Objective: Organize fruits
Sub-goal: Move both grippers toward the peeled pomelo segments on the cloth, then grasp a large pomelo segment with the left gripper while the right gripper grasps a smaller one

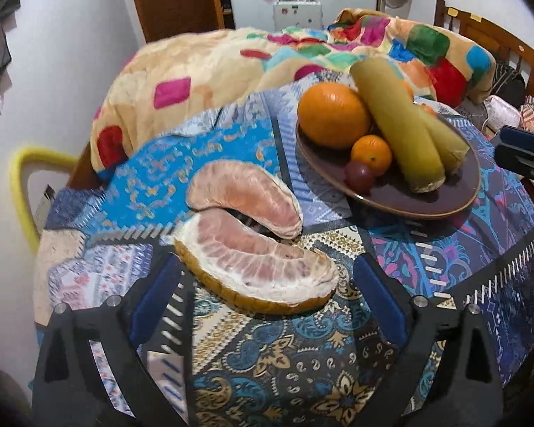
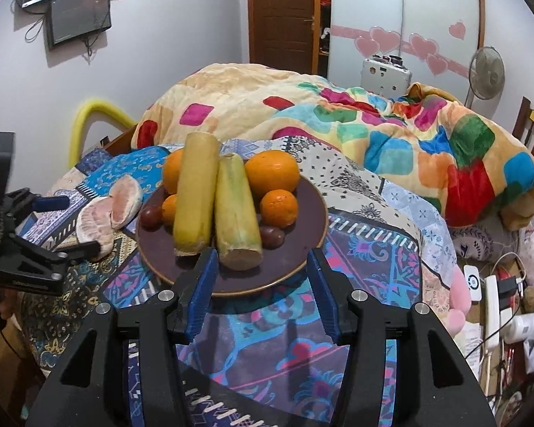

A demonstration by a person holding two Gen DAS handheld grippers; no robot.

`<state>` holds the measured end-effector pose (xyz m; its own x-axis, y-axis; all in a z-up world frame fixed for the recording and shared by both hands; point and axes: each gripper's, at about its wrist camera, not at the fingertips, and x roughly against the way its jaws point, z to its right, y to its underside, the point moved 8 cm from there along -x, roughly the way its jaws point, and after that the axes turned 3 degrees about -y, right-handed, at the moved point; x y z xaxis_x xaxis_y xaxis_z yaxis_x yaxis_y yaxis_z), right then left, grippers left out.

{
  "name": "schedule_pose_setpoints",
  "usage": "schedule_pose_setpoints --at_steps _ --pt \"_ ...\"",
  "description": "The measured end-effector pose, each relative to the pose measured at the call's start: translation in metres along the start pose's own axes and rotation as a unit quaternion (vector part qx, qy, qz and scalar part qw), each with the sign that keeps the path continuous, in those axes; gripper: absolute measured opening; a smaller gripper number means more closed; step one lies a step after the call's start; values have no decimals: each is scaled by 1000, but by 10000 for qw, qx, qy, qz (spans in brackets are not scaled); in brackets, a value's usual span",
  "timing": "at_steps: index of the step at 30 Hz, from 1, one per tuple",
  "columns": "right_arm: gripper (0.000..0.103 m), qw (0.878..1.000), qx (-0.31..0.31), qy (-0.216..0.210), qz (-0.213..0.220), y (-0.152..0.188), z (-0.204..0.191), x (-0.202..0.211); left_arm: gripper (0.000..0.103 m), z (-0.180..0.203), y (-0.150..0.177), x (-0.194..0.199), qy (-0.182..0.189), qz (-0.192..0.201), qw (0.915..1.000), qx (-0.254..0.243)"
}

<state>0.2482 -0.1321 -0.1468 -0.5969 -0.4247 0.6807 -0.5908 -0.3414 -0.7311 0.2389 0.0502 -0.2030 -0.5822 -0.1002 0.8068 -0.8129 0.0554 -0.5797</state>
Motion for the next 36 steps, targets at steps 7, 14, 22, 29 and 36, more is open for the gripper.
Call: schedule_pose_setpoints --at_steps 7,14,22,29,36 --pt "48 9998 189 -33 24 3 -10 2 99 -12 10 -15 94 -263 9993 234" --pt "48 9996 230 -137 13 7 -18 2 99 -40 29 -3 -22 -333 9992 236" --pt "48 9996 192 -211 -69 10 -21 -7 99 -56 30 9 -8 -289 9988 406" --pt "48 9994 252 -207 -79 8 -25 -8 82 -63 1 -5 -157 -141 9988 441" --pt "48 9992 286 -264 -71 5 -29 -12 68 -58 -1 -29 134 -383 9978 526"
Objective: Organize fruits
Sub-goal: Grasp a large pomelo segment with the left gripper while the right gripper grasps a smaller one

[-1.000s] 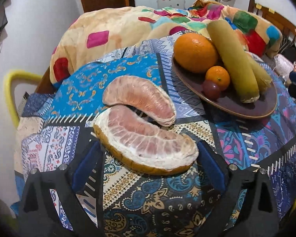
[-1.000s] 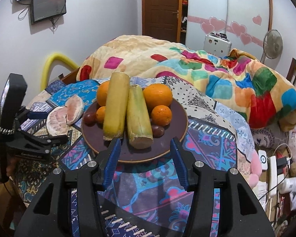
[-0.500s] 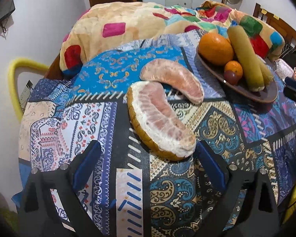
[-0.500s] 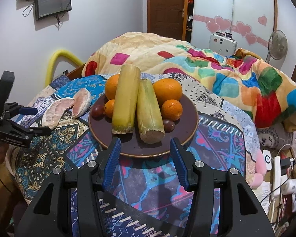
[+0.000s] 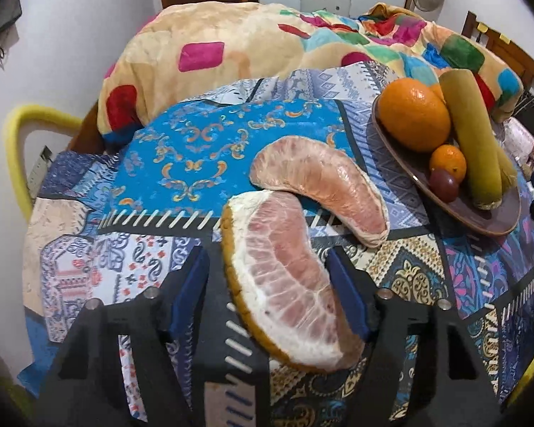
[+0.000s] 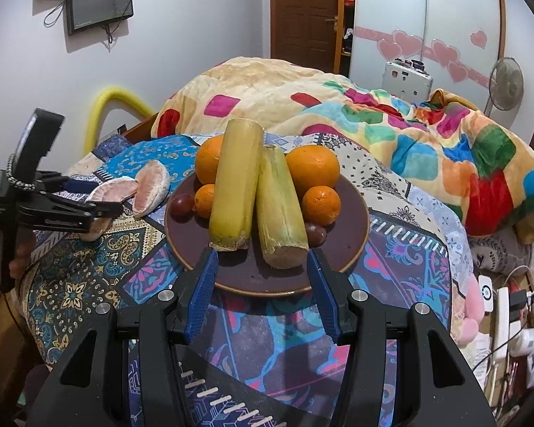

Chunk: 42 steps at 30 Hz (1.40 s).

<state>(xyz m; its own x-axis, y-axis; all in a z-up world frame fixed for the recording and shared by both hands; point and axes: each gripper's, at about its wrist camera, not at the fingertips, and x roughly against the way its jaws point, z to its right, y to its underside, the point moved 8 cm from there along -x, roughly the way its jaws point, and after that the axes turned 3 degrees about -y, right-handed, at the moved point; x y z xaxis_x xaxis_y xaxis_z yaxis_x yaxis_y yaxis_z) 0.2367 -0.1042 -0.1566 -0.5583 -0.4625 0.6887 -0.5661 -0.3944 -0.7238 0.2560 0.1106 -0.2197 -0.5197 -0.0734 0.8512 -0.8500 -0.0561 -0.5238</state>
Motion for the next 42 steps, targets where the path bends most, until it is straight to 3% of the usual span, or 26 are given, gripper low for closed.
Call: schedule_pose_setpoints --at_steps 5,16,18,32,42 --pt "48 9999 17 -107 -19 -6 -8 -7 55 4 -2 1 125 28 9998 -128" --pt "48 9989 282 -361 64 -31 -53 -18 51 -23 22 30 62 404 9989 -227" --pt "48 9986 350 -398 56 -35 -62 -22 46 -32 23 40 52 529 9984 -197" --pt "48 9932 1011 -499 -282 -60 -129 -69 45 -65 22 70 191 1102 9937 39" --pt "48 9894 1121 -353 -850 -66 -137 -122 45 -78 20 68 266 1290 9913 26"
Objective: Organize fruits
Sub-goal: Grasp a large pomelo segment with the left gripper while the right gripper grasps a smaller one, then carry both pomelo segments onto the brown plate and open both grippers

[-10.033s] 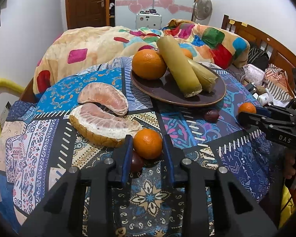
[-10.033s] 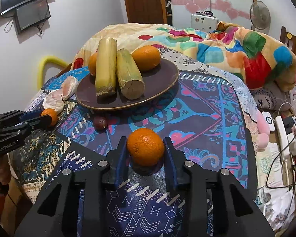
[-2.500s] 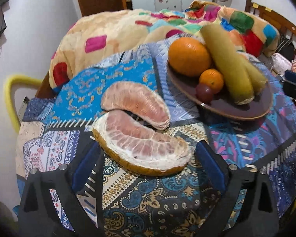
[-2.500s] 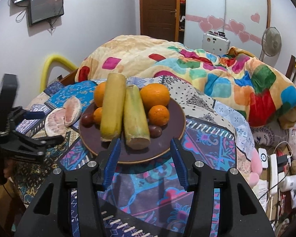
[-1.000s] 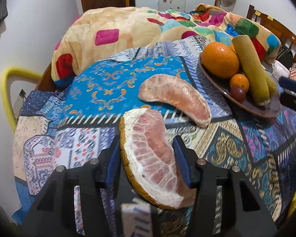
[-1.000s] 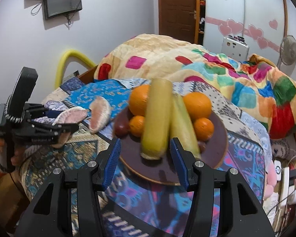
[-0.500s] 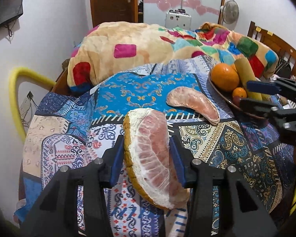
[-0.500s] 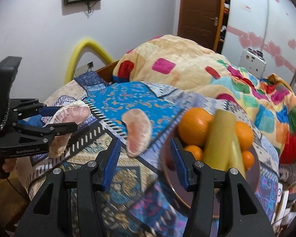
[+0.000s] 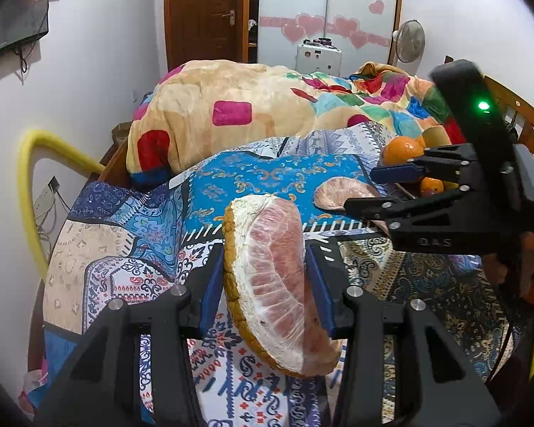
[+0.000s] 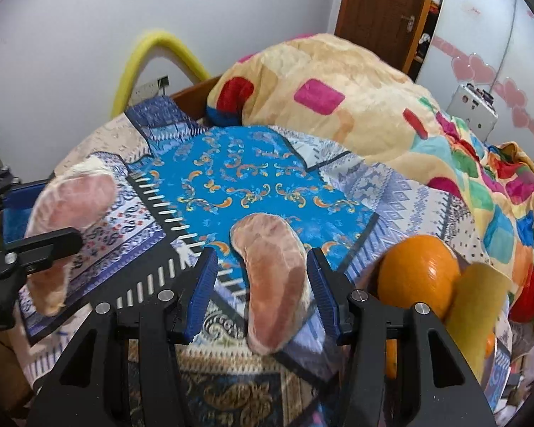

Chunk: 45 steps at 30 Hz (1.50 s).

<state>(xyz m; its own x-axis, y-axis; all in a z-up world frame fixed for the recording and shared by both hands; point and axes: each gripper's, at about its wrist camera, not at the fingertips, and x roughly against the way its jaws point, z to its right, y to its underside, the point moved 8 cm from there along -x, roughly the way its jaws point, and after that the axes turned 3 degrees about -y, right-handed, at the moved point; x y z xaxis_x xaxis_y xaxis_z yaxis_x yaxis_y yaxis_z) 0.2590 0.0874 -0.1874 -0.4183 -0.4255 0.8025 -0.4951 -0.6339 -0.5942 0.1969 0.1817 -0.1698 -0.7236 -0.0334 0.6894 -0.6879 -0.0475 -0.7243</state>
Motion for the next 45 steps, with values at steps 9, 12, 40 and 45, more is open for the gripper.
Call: schedule_pose_setpoints --at_steps 9,12,40,45 --pt "49 9975 535 361 -292 -3 -8 -17 45 -8 3 -10 110 22 9998 153" --pt "50 9964 631 396 -412 -6 -6 -23 45 -7 2 -10 169 49 9997 174" --pt "38 9991 380 57 -200 33 -25 26 45 6 -3 13 172 137 9996 151" --pt "38 9998 14 146 165 36 0 65 45 27 -13 24 205 211 9996 49"
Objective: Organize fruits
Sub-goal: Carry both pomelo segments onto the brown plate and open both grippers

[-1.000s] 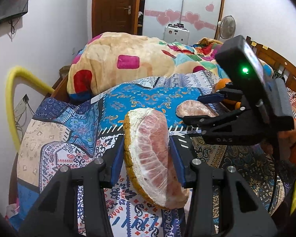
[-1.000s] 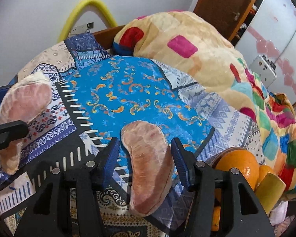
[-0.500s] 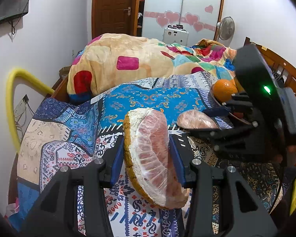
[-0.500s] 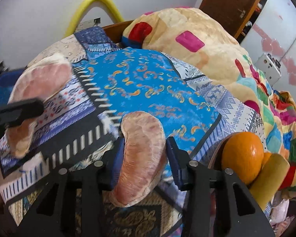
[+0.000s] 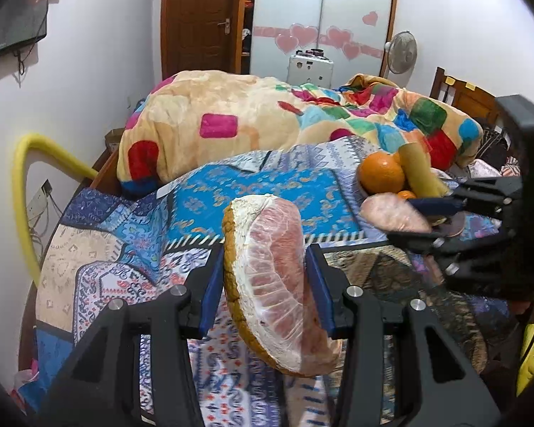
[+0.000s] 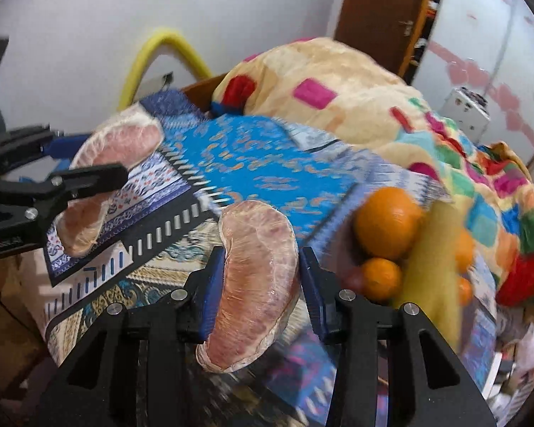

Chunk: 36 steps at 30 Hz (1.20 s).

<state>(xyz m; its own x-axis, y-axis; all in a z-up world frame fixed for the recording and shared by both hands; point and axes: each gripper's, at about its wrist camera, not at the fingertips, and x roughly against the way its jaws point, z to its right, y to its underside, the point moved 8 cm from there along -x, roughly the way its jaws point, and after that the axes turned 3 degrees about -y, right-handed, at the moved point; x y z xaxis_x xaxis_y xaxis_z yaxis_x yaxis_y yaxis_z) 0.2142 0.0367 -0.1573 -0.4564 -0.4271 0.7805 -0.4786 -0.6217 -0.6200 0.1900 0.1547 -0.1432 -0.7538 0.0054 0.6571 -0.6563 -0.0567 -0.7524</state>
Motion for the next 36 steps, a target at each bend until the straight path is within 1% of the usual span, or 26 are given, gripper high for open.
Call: schedule_pose_setpoints --at_steps 3,8,12,20,26,31,36 --pt "38 9994 -200 173 227 2 22 25 45 18 -8 3 68 54 10000 -49" --pt "38 9967 -531 411 456 12 62 57 45 49 -22 0 197 77 9997 -149" --pt "38 9938 -767 577 567 22 88 74 45 75 -32 -6 287 92 9993 -220" --pt "38 9882 -1030 846 755 38 134 92 45 124 -50 -31 497 46 9982 -339" --pt "38 9850 -1211 829 907 40 156 90 45 152 -63 -51 571 14 9977 -367" --pt "38 9849 -1269 697 948 42 163 77 45 160 -68 -69 588 -86 9979 -274" --pt "38 9858 -1276 622 892 41 167 56 45 165 -67 -84 499 -139 9982 -287"
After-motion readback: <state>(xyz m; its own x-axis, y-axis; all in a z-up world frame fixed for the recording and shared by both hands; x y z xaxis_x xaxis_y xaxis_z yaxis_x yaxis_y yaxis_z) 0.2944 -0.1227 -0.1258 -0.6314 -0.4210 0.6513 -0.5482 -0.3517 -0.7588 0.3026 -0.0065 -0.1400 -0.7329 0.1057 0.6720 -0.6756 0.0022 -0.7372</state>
